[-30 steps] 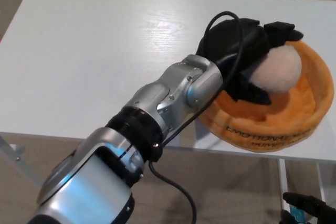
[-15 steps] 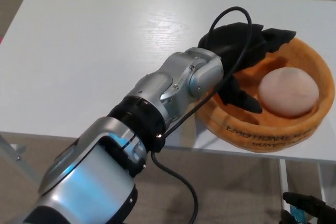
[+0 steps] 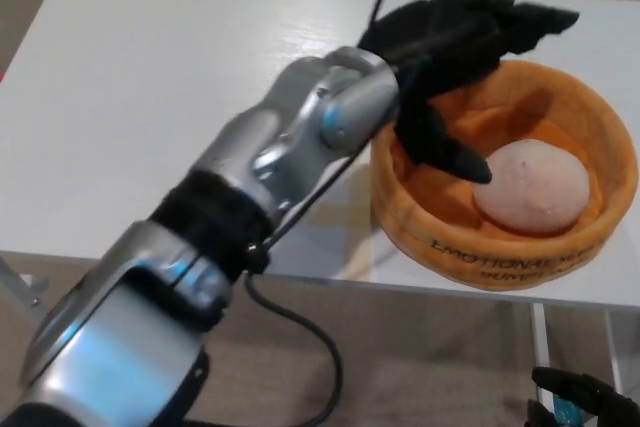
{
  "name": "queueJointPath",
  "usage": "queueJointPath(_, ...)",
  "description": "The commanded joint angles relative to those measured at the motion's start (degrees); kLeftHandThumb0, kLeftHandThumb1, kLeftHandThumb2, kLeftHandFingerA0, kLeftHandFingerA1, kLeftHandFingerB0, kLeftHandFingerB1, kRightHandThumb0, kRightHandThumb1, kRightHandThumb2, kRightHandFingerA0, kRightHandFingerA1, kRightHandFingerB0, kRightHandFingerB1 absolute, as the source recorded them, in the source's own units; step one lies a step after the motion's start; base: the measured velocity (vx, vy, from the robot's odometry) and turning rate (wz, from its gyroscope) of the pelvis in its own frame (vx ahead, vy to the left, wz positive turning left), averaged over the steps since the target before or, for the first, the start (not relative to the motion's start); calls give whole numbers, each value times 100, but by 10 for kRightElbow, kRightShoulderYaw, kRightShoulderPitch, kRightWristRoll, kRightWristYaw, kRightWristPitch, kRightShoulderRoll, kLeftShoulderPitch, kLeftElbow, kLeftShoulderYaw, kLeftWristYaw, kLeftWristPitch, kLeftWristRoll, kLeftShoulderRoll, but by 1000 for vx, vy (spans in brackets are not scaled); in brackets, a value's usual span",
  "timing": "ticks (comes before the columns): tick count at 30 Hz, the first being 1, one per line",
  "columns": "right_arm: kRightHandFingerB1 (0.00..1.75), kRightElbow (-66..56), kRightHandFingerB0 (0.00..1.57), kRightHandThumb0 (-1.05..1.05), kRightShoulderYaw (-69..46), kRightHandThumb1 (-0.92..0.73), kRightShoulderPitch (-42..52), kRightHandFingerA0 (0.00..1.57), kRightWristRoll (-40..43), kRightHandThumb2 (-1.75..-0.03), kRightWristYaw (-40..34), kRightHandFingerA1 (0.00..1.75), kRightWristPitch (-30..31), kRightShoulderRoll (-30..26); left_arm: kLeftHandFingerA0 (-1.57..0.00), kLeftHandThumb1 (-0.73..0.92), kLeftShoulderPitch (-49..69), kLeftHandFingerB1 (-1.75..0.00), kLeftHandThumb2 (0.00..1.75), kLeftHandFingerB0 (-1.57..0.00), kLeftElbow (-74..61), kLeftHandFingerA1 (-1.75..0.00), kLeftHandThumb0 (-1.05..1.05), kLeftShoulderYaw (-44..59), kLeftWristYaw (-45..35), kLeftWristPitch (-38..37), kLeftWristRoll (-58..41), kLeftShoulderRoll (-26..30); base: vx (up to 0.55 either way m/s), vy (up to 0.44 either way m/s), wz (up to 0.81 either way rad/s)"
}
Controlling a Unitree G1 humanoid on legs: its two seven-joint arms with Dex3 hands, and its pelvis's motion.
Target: Use the left hand to pick up the pink round toy on the left and place it inside the orange plate on the desk.
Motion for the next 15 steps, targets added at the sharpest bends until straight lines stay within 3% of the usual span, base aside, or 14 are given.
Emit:
queueJointPath(1, 56, 5, 70, -20, 2, -63, 13, 69, 1, -57, 1, 84, -5, -4, -7, 38, 171, -34, 58, -18, -274, -19, 1, 88, -94, -33, -187, 66, 0, 0, 0)
queueJointPath(4, 57, 5, 71, -18, 0, -60, 11, 69, 2, -57, 3, 81, -3, -7, -8, 49, 269, -31, 56, -25, -383, -28, 9, 126, -106, -60, -273, 103, 0, 0, 0)
queueJointPath(5, 58, 5, 72, -18, -1, -58, 8, 69, 3, -59, 3, 82, -3, -7, -7, 42, 336, -52, 89, -28, -456, -49, 14, 149, -116, -59, -322, 129, 0, 0, 0)
queueJointPath(7, 58, 5, 72, -18, -2, -58, 6, 69, 5, -59, 3, 82, -3, -7, -7, 42, 399, -52, 89, -28, -520, -49, 14, 169, -126, -59, -368, 154, 0, 0, 0)
queueJointPath(8, 57, 4, 72, -19, 0, -59, 4, 70, 2, -59, 0, 79, -2, -9, -18, 66, 457, -36, 62, -50, -572, -36, 17, 183, -130, -68, -393, 180, 0, 0, 0)
queueJointPath(12, 57, 4, 72, -18, 1, -60, 4, 68, 1, -58, 0, 79, -2, -9, -19, 64, 511, -40, 66, -54, -616, -37, 20, 195, -131, -77, -408, 200, 0, 0, 0)
queueJointPath(13, 60, 3, 72, -18, 1, -59, 6, 67, 1, -60, 1, 82, -6, -9, -34, 61, 549, -45, 75, -70, -631, -40, 25, 198, -139, -88, -429, 216, 0, 0, 0)
queueJointPath(14, 60, 3, 72, -18, 0, -59, 7, 67, 2, -60, 3, 82, -9, -9, -34, 61, 576, -45, 75, -70, -642, -40, 25, 201, -146, -95, -445, 227, 0, 0, 0)
queueJointPath(15, 60, 4, 72, -18, -1, -58, 8, 69, 3, -60, 3, 84, -9, -10, -44, 63, 620, -46, 74, -74, -648, -42, 23, 207, -169, -99, -481, 248, 0, 0, 0)
